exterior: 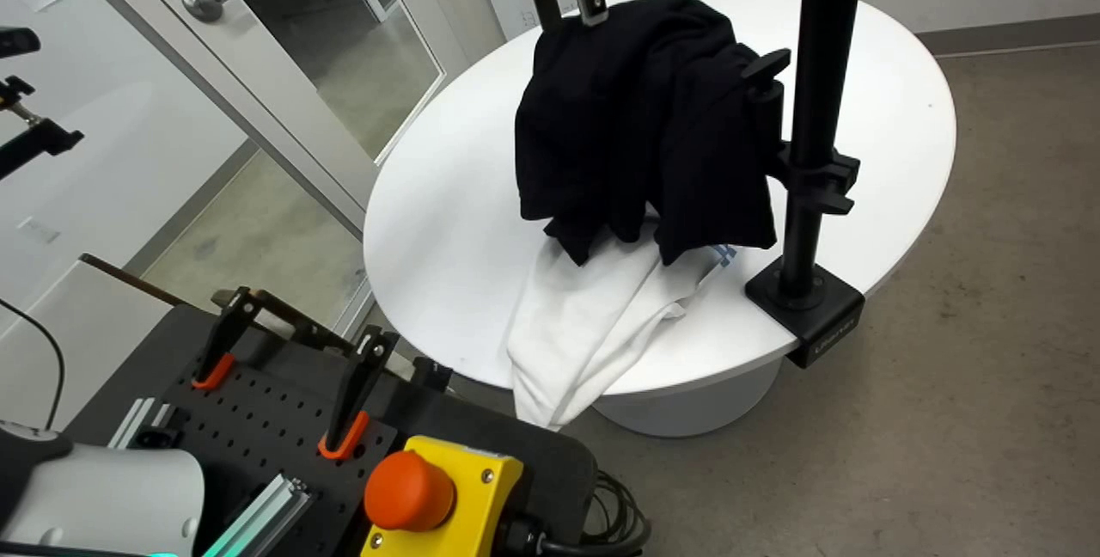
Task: Remove the black t-shirt from the black stand and place it on the table
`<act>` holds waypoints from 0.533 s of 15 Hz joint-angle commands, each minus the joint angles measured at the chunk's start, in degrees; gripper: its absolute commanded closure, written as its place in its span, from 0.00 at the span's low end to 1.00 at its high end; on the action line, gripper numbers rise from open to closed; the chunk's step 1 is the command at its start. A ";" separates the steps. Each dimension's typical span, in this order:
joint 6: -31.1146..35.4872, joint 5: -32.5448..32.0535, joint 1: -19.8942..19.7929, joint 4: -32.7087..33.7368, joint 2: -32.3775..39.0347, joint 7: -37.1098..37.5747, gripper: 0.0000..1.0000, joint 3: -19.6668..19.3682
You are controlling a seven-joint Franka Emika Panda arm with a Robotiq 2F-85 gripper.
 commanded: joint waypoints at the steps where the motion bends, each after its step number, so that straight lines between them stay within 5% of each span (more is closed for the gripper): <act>1: 1.26 -1.16 1.15 -0.61 0.88 1.57 0.03 -1.46; 3: 1.40 -1.10 1.32 -0.53 1.30 1.85 0.28 -1.72; 4: 1.40 -1.11 1.41 -0.51 1.33 1.97 0.28 -1.81; 8: 1.28 -0.63 1.74 -0.13 1.43 3.18 0.58 -1.91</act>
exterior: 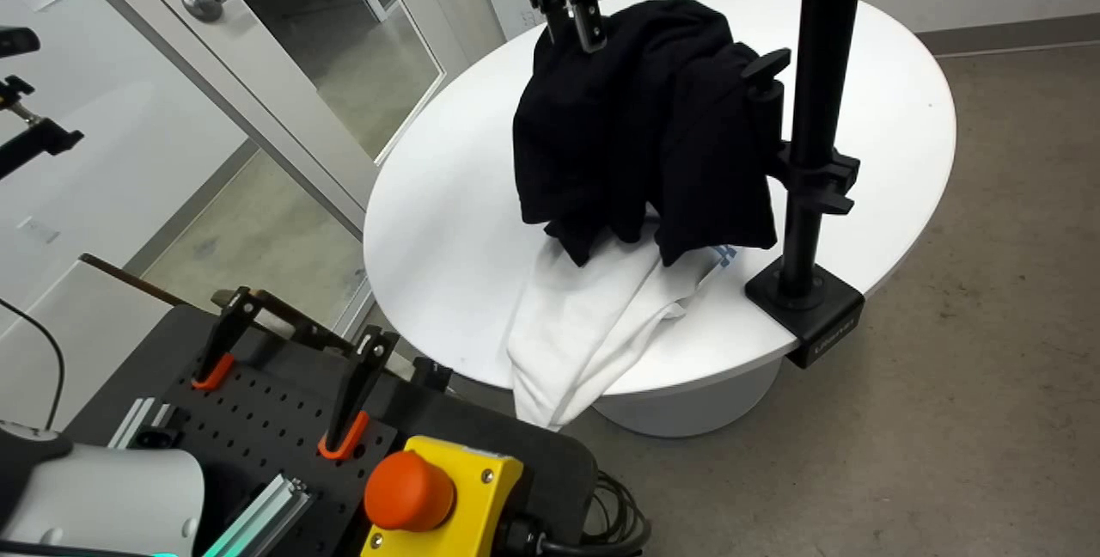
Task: Remove the black t-shirt from the black stand and place it on the table
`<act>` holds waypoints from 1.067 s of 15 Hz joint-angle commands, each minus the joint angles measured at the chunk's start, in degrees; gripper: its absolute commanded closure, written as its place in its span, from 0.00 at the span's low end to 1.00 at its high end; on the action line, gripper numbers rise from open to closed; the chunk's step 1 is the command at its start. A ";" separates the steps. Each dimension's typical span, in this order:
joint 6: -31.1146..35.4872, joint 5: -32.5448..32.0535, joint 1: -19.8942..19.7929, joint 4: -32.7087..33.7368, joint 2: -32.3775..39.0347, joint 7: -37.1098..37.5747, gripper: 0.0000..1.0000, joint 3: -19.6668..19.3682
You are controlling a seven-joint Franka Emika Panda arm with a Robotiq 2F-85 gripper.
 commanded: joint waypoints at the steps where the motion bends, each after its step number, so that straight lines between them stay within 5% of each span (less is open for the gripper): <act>1: 0.89 -0.55 1.23 0.33 0.63 2.48 0.67 -0.92; 6: 0.44 -0.06 1.31 0.70 0.71 4.24 1.00 -1.00; 16: -2.36 9.07 1.07 1.55 -8.91 2.26 0.97 1.80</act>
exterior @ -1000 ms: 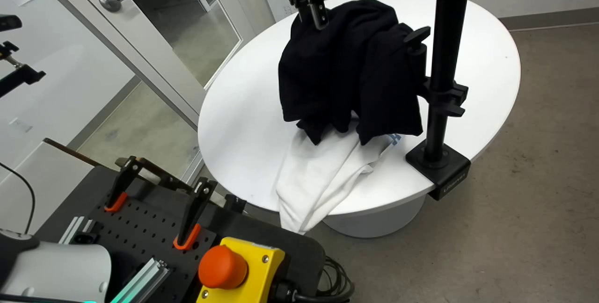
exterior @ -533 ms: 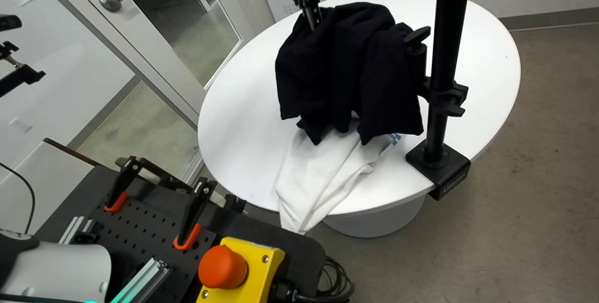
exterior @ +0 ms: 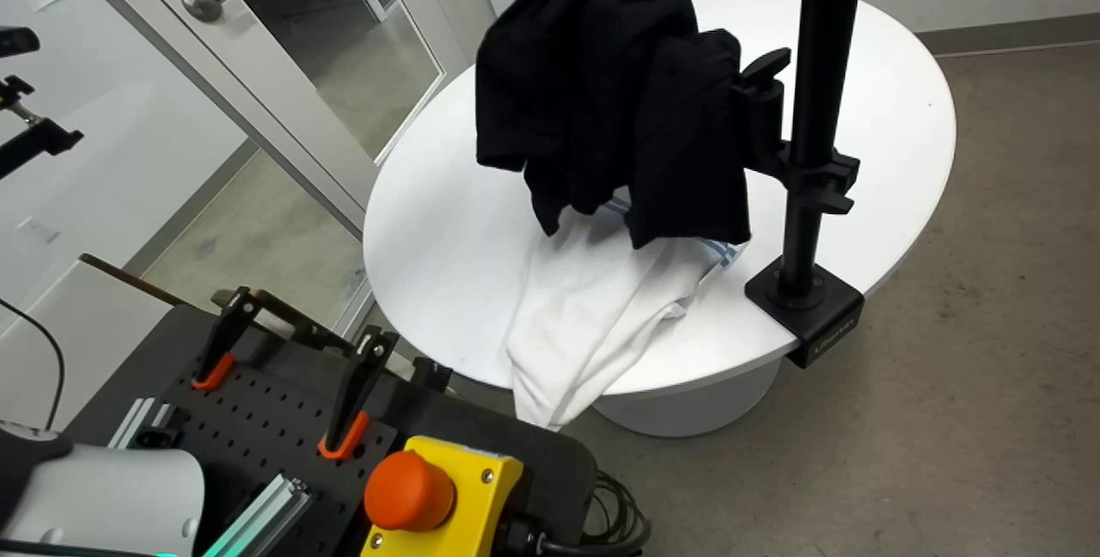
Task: Remove the black t-shirt from the black stand and place it on the table
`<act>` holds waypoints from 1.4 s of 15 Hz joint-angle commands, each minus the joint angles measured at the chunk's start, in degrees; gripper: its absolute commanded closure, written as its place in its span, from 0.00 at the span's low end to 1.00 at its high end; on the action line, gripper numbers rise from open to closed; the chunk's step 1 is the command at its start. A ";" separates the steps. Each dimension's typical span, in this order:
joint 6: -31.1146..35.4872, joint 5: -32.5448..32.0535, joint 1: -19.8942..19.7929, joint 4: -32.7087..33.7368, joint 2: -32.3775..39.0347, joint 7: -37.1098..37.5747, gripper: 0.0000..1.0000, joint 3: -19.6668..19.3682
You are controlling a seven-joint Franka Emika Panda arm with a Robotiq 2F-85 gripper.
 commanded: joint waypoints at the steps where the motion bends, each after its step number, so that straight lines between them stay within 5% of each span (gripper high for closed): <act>1: -2.17 4.04 0.71 -0.11 -6.95 -1.62 0.97 1.61; 11: -5.05 9.55 6.14 -2.42 -22.10 -9.05 0.97 10.86; 21: -12.33 13.57 10.06 -2.50 -17.92 -12.24 0.97 15.79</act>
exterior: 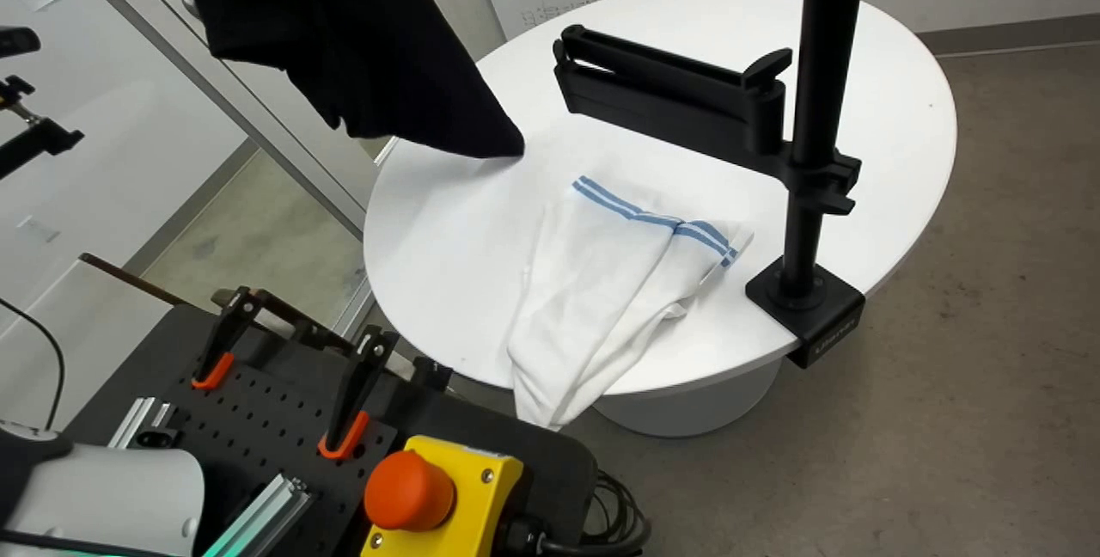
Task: Remove the black t-shirt from the black stand and place it on the table
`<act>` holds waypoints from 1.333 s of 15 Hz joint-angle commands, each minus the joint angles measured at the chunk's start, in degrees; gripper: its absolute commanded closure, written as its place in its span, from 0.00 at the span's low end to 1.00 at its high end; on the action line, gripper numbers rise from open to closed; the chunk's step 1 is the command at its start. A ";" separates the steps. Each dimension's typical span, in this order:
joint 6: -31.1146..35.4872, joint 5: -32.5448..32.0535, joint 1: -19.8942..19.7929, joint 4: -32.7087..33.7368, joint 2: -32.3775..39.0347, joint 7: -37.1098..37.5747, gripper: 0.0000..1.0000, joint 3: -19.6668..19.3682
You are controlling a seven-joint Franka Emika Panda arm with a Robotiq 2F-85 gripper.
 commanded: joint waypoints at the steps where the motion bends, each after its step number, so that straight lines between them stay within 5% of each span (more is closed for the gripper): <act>1: -2.81 0.65 0.43 1.04 2.62 -0.79 0.97 0.38; 10: -12.32 -1.16 1.59 2.29 8.88 -1.80 0.97 0.95; 20: 2.01 -10.60 3.03 3.68 18.29 1.97 0.97 -0.80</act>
